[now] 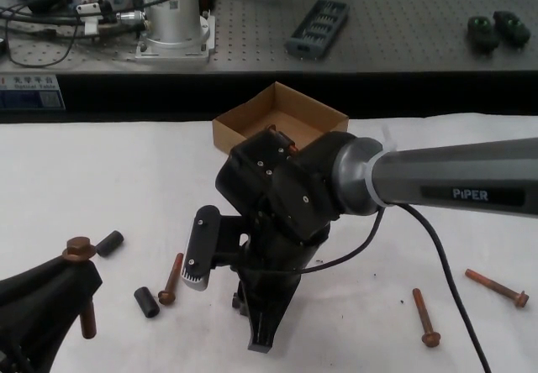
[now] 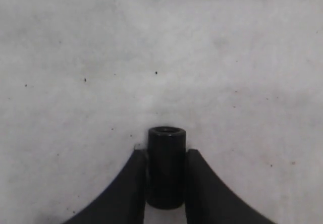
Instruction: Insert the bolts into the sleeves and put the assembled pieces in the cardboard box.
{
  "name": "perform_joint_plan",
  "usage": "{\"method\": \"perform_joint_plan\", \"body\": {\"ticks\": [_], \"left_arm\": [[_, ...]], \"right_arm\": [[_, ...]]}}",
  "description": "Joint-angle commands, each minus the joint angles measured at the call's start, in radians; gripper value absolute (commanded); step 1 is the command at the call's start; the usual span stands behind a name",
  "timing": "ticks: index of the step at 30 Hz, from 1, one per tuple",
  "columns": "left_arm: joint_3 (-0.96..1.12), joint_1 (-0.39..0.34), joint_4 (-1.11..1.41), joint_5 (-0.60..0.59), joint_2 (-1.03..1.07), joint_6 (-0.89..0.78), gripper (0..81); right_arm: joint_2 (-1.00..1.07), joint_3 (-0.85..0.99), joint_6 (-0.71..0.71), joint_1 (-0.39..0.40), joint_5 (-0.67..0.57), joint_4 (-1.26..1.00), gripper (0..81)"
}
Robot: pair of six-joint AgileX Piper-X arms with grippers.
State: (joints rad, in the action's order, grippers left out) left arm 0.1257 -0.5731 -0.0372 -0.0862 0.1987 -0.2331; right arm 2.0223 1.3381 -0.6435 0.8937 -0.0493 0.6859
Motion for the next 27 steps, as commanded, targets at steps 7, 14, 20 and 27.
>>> {"method": "perform_joint_plan", "body": {"ticks": [7, 14, 20, 27], "left_arm": [[0.006, -0.004, 0.009, -0.004, -0.009, 0.008, 0.6], [0.006, -0.004, 0.01, 0.002, -0.009, 0.008, 0.6], [0.0, -0.004, 0.01, 0.027, -0.009, 0.008, 0.6], [0.001, -0.004, 0.0, 0.086, -0.009, 0.035, 0.6]], "right_arm": [[0.059, 0.002, -0.008, 0.004, -0.035, 0.014, 15.8], [0.07, 0.002, -0.008, 0.004, 0.027, 0.037, 5.8], [0.044, 0.002, -0.008, 0.004, 0.11, 0.087, 5.8], [-0.123, 0.002, 0.0, 0.002, 0.11, 0.094, 5.8]]}}
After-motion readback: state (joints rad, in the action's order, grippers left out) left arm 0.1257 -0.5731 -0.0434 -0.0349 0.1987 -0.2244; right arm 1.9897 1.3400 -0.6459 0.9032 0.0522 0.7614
